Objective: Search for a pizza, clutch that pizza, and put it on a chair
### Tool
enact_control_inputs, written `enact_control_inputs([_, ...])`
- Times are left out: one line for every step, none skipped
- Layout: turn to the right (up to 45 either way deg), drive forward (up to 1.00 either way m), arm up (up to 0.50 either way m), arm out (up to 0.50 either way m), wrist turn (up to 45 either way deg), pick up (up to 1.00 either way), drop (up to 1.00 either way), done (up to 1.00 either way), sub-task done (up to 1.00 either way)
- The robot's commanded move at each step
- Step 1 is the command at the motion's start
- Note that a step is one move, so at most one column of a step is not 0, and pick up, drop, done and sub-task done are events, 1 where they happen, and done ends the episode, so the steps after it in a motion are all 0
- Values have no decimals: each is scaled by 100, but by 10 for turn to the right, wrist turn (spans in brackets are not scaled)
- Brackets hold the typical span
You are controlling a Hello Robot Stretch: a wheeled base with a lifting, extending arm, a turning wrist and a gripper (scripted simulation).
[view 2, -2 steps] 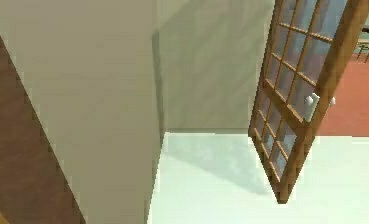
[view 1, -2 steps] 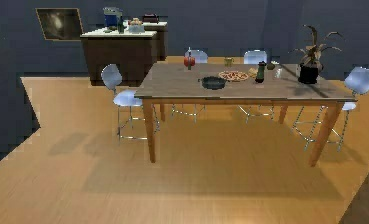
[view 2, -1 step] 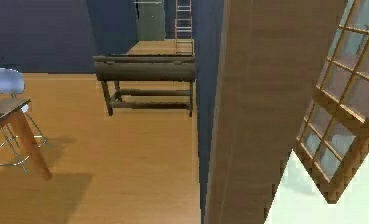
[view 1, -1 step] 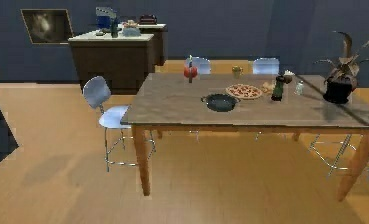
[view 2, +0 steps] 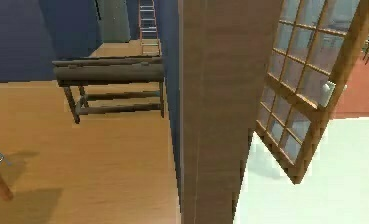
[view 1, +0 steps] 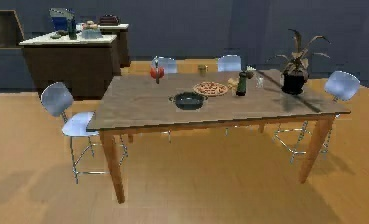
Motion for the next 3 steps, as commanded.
enact_control_inputs([0,75,0,0,0,0,0,0,0])
enact_control_inputs([-450,0,0,0,0,0,0,0,0])
enact_control_inputs([-270,0,0,0,0,0,0,0,0])
